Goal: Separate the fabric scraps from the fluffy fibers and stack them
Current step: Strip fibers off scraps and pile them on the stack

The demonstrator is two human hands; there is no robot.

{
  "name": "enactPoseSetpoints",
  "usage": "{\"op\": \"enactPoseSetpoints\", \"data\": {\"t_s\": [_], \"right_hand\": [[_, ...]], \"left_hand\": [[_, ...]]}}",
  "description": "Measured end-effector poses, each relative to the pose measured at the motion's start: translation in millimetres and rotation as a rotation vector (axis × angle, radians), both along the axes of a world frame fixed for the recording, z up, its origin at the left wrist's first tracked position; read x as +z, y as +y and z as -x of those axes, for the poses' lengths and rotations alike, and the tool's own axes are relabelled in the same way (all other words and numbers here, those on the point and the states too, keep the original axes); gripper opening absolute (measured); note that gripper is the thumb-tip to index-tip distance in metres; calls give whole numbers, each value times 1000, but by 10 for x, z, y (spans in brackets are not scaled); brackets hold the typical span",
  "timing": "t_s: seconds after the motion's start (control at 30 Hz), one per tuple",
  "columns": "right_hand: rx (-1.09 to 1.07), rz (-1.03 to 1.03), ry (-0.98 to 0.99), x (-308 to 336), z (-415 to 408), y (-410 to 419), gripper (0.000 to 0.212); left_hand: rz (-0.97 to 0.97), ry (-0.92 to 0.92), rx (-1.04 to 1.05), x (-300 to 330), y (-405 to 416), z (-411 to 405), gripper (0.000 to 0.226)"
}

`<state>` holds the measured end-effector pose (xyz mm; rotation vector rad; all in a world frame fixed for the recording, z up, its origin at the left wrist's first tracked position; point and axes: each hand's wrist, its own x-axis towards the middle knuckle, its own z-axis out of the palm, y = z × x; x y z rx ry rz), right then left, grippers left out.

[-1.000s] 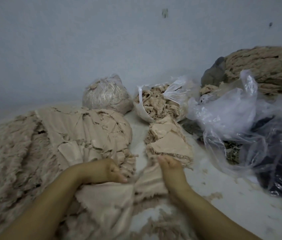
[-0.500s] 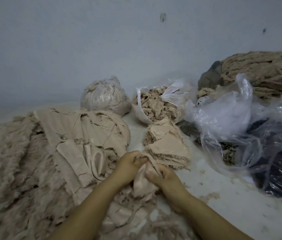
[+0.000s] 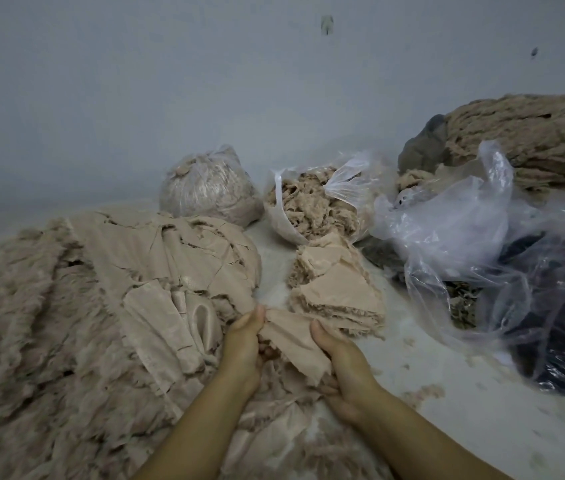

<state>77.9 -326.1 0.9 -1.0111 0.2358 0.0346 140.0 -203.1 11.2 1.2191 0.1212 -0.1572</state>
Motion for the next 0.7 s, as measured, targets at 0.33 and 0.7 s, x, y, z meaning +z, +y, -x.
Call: {"op": "enactPoseSetpoints", "data": {"t_s": [0.33,0.7], "right_hand": [[-12,205,-120,41,22,78,18],[56,332,-174,5,11,50,59]], "left_hand": [[57,19,-112,-14,15,34,33],[27,-189,-212,61,-40,115,25]]}}
